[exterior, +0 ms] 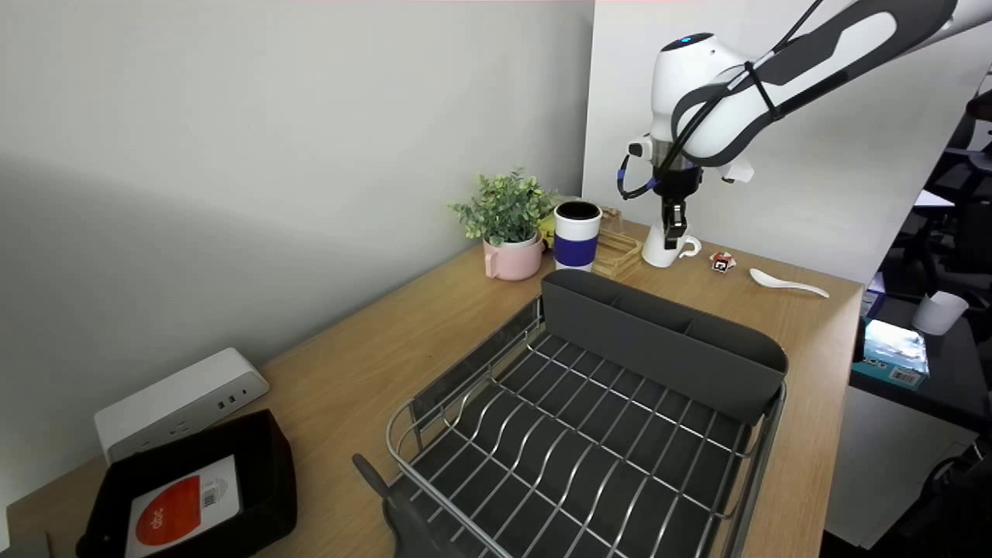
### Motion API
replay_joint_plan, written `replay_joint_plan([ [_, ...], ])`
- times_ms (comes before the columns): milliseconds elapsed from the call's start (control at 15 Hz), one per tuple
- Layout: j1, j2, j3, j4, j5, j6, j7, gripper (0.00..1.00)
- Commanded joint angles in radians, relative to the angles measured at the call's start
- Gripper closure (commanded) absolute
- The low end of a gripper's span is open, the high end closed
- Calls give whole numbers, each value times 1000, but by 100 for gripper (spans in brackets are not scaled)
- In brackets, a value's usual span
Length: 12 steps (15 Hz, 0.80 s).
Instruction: Put the white mug on the plate dryer
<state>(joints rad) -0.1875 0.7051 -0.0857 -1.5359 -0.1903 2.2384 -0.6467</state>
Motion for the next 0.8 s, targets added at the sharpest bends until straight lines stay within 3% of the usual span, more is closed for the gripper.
replay_joint_plan([
  [0, 41, -113, -13, -151, -95, 103, 73, 99],
  [400, 125, -232, -29, -317, -291, 201, 237, 99],
  [733, 143, -361, 0, -445, -321, 184, 256, 99],
])
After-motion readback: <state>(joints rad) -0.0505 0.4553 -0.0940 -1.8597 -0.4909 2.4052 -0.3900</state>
